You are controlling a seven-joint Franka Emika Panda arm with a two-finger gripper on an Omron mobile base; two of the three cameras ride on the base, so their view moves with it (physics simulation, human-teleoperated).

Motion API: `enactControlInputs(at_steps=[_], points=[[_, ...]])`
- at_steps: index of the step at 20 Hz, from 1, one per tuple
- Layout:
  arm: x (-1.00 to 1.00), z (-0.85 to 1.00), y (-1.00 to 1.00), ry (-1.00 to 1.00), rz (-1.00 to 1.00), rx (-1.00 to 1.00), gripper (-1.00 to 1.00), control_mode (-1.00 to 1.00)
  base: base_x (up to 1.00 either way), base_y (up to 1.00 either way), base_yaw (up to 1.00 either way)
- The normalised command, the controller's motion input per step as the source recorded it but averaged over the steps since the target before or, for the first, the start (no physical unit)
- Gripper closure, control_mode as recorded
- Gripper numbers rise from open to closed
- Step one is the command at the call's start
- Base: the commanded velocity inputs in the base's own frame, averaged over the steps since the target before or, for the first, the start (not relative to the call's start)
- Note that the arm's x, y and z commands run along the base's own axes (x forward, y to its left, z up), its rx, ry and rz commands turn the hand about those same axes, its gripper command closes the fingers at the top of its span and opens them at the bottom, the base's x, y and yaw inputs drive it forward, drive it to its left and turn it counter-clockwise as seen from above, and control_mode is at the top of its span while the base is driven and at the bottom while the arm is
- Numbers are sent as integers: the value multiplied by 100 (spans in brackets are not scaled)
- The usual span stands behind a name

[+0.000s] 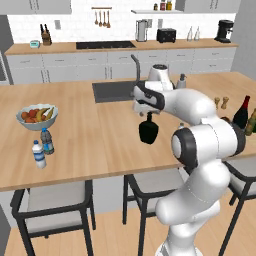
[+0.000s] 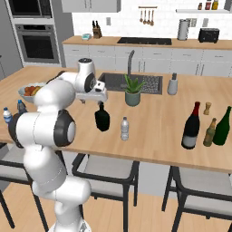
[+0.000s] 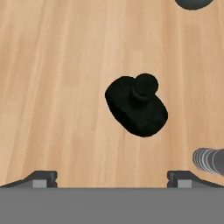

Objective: Move the plastic bottles in the middle to the plastics group, and the glass bottles in the middle to the glass group.

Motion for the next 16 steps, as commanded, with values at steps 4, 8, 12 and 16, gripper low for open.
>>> enactControlInputs(at_steps=[4, 8, 12, 16], points=[[51, -18, -1, 0, -14, 0, -100, -100, 0, 0, 0], [69, -29, 0, 0, -14, 0, -100, -100, 0, 0, 0], [56, -29, -2, 0, -9, 0, -100, -100, 0, 0, 0], [24, -19, -14, 0, 0, 0, -100, -100, 0, 0, 0]])
